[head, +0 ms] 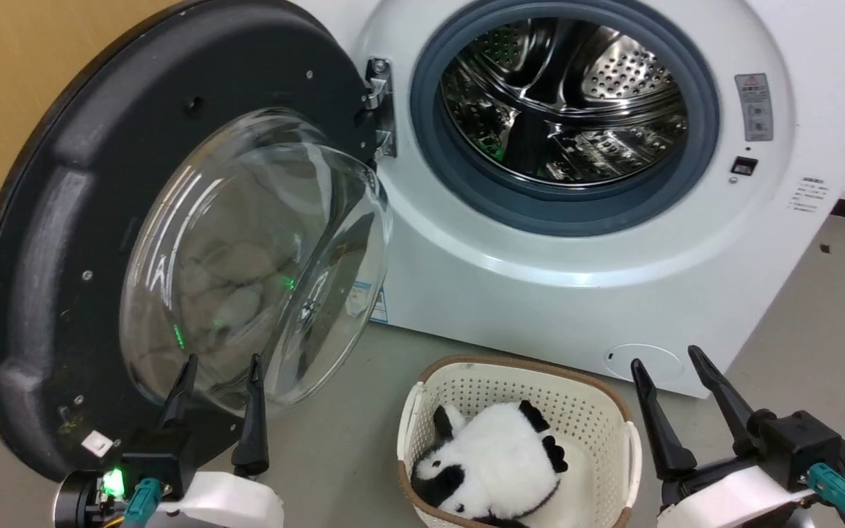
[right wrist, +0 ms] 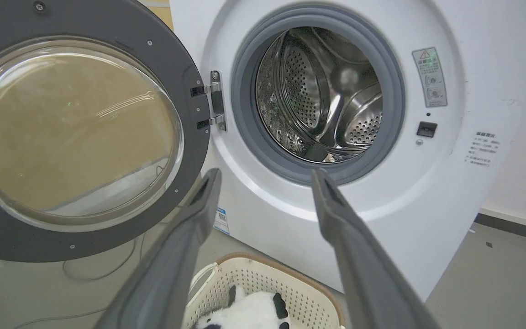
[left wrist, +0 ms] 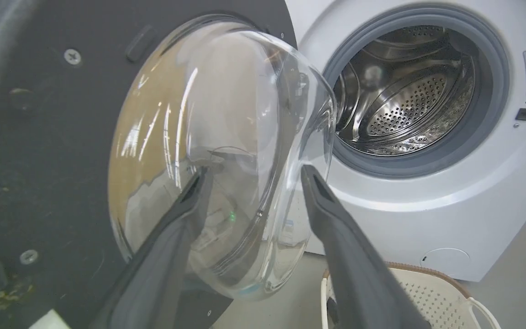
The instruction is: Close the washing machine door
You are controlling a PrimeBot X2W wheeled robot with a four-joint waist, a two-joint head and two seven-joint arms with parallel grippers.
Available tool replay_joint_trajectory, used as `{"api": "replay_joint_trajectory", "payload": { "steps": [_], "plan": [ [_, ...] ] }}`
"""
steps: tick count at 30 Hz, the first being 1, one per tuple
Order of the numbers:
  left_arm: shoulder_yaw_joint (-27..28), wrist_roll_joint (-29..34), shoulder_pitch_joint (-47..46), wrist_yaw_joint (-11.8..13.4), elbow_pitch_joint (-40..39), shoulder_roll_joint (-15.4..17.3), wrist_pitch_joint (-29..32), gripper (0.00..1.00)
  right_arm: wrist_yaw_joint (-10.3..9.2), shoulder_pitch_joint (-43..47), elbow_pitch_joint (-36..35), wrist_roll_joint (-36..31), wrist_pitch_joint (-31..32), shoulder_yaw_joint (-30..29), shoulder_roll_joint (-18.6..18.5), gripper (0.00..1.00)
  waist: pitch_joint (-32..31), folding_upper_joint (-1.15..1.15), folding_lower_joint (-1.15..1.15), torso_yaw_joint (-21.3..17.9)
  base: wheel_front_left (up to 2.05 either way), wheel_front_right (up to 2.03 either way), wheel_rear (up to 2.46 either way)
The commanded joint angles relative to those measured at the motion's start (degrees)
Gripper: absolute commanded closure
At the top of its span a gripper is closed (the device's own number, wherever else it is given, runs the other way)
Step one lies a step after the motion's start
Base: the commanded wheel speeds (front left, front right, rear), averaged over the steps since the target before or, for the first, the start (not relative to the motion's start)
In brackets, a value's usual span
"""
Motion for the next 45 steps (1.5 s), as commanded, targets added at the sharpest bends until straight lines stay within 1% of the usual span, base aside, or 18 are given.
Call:
{"api": "replay_joint_trajectory", "payload": {
  "steps": [1,13,21,33,38,45],
  "plan": [
    [0.2,-0.3,0.6,0.3,-0.4,0.0,-0.4,0.00,0.02,-0.1,-0.3,0.7,-0.5,0.3,-0.4,0.00,0.1,0.00,0.00,0.4,0.00,0.00,0.00],
    [0.8,-1.4,2.2,2.3,-3.0,0.0,-1.9,0.00,0.02,-2.3,0.8,3.2,-1.9,3.2,-1.9,0.00,1.0,0.00,0.00,3.8,0.00,0.00,0.00],
    [1.1,-2.3,3.5,4.3,-5.3,0.0,-2.8,0.00,0.03,-4.4,1.6,5.0,-2.9,6.0,-3.0,0.00,1.7,0.00,0.00,6.2,-0.03,-0.03,-0.03],
    [-0.1,-2.8,5.4,6.6,-7.6,0.0,-4.3,0.00,0.03,-5.0,1.5,7.8,-4.3,7.7,-4.7,0.00,1.9,0.00,0.00,9.2,-0.09,-0.09,-0.09],
    [-0.1,-2.9,5.8,7.0,-8.1,0.0,-4.9,0.00,0.03,-5.1,1.3,8.7,-4.9,8.4,-5.0,0.00,1.9,0.00,0.00,10.3,0.00,0.00,0.00],
    [0.2,-2.7,6.0,6.7,-8.4,0.0,-5.7,0.00,0.04,-4.4,0.9,9.6,-5.7,8.4,-4.8,0.00,1.8,0.00,0.00,11.9,0.00,0.00,0.00]
  ]
}}
